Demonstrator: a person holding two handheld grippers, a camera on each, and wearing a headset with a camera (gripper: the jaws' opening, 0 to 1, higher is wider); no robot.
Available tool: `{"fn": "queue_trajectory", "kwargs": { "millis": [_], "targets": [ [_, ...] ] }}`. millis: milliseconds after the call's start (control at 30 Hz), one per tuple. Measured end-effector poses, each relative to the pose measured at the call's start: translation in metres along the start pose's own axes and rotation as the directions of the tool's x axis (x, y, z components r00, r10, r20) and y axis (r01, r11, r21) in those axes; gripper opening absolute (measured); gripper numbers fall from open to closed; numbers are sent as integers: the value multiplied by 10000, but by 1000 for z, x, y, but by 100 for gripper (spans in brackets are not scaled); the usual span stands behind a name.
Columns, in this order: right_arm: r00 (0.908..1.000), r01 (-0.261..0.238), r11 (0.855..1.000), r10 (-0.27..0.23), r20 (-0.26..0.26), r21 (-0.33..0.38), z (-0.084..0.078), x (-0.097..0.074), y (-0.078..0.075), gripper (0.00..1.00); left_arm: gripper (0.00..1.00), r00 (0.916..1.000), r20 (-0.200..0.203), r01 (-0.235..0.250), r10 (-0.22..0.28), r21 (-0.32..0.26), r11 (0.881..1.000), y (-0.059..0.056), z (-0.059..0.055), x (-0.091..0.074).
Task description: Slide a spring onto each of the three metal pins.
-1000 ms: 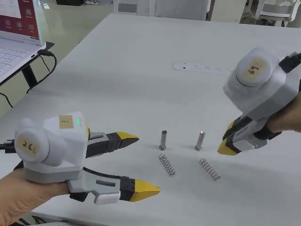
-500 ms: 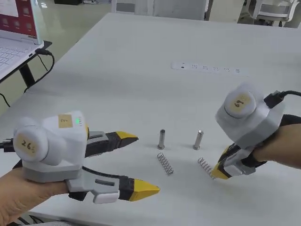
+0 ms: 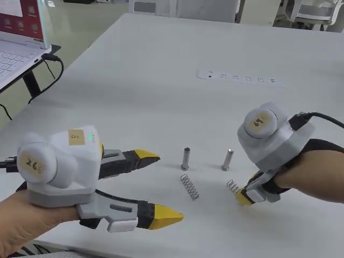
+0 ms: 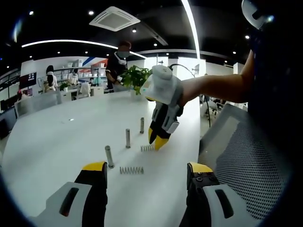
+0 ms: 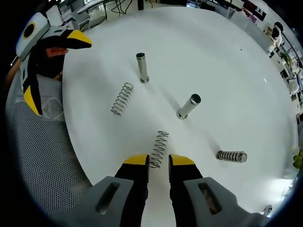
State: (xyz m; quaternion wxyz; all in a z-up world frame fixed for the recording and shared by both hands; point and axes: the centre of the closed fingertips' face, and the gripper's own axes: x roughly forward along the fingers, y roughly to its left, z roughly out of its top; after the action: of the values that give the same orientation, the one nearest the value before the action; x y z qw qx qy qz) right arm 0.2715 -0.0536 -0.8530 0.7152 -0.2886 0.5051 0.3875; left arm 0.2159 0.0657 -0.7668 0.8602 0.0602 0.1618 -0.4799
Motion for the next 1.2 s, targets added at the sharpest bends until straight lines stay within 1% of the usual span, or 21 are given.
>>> {"fn": "queue_trajectory", "kwargs": {
  "millis": [33,133,267,367,500,600,733,800,833,900,1000,1033,1100,1133,1200],
  "targets": [
    [10000,-25,9999,25,-11,143,0,1,0,13,64,10000,0,-6,6,5,10000,0,0,0],
    [10000,-84,9997,83,49,229,0,4,2,13,64,10000,5,10,-10,6,10000,-1,0,0],
    [10000,-90,9997,90,-24,238,-2,8,5,12,63,10000,12,23,-23,20,10000,-1,0,0],
    [10000,12,9998,-13,32,213,-2,8,3,10,63,10000,9,23,-23,15,10000,-2,0,-1],
    [10000,28,9998,-30,71,209,-2,9,2,9,63,10000,-12,69,-69,28,10000,-3,-1,0],
    [10000,91,9999,-91,24,63,-3,8,3,9,63,10000,-1,79,-79,43,10000,-3,0,-1],
    [9998,-22,9999,24,207,-99,1,-3,9,8,62,10000,10,96,-96,45,9999,-4,0,-2],
    [9994,-163,9995,171,317,-271,4,-10,16,8,61,9999,-29,157,-157,62,9999,-5,0,-2],
    [9986,-216,9990,235,481,-403,8,-13,19,8,60,9998,-47,207,-206,72,9998,-6,0,-1],
    [9983,-235,9986,260,514,-483,10,-17,23,8,60,9996,-95,250,-249,99,9996,-7,-1,-1],
    [9975,-278,9953,337,628,-926,14,-26,31,8,58,9994,-127,337,-335,172,9993,-8,2,0],
    [9946,-662,9909,750,720,-1170,17,-31,42,8,58,9991,-122,400,-398,229,9989,-10,4,0],
    [9894,-1030,9829,1170,860,-1527,22,-38,54,8,57,9988,-154,465,-460,402,9981,-11,7,-1],
    [9873,-1155,9780,1322,879,-1736,25,-44,60,8,56,9985,-193,525,-516,512,9973,-13,9,-1],
    [9860,-1161,9709,1381,935,-2095,30,-51,67,8,56,9981,-157,604,-596,558,9966,-14,13,-1]
  ]
}}
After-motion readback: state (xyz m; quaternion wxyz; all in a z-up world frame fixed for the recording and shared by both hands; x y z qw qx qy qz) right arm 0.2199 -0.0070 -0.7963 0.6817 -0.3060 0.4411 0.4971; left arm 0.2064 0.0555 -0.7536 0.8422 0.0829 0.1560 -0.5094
